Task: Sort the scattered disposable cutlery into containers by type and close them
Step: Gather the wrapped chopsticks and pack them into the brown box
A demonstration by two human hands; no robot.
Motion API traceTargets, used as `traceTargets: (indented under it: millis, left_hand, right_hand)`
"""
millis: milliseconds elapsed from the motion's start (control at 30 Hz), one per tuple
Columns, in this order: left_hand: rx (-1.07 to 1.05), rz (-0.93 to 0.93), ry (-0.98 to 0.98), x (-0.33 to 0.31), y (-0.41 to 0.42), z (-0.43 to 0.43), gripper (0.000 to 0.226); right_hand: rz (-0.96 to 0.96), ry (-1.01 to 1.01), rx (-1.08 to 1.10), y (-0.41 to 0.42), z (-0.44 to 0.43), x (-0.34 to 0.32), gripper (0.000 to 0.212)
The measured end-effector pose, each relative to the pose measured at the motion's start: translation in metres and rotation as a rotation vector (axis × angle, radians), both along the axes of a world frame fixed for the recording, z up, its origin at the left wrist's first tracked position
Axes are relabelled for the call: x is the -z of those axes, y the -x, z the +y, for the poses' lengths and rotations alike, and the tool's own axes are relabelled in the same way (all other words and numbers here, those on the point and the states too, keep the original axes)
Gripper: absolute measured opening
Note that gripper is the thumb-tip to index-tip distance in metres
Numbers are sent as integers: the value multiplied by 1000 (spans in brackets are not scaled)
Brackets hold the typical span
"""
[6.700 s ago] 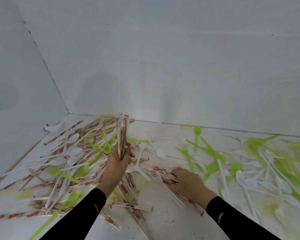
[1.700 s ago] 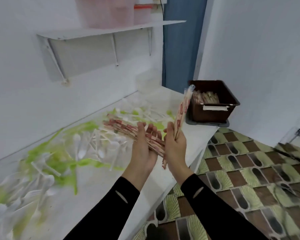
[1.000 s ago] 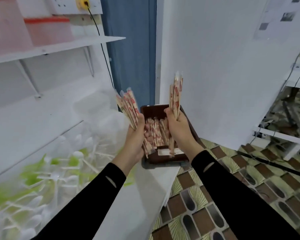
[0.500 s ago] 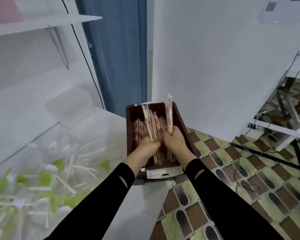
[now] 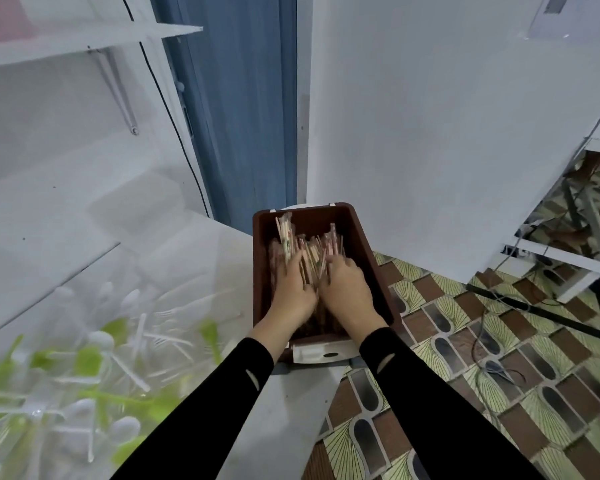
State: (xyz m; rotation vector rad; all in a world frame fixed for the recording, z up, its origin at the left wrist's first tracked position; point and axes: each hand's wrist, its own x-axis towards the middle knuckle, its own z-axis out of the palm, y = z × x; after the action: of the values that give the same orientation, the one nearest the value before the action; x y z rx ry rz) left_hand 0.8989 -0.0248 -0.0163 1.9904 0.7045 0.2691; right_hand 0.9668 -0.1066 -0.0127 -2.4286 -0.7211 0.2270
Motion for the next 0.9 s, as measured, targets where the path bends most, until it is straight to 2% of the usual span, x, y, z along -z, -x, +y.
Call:
traceTargets:
  millis: [67,167,333,400,467,567,633,733,800,900]
  left_hand:
    - [17,112,-90,4,-3,0,63]
    - [71,270,-154,7,-4,-1,62]
    - [89,296,-354,9,-4,2,60]
    - [111,411,-309,7,-4,0,60]
    - [84,437,-145,2,-5,-1,63]
    - [-82,238,32,-7,-1,3,58]
    - [-166,14,22,-17,8,0,48]
    - [-151,-309,-22,-32,37,-8,31]
    - [-136,-405,-6,-37,61,-11,30]
    - [-221,-440,64,-31,110,-5,31]
  right_hand:
    - [-3,141,-67,1,2,1,37]
    - [54,236,-57,1,2,-1,35]
    - [41,295,39,2,0,-4,38]
    - [38,258,14,3,1,-5,35]
    - [21,212,-47,3,0,-5,29]
    - [-7,208,-79,7,-3,-11,29]
    - [-108,92,-73,9,-5,-16,32]
    - [-254,-155,-146,28,-6,-22,28]
    - [-281,-244,-236,47,-5,-22,25]
    - [-301,-339,-318,91,-1,-19,26]
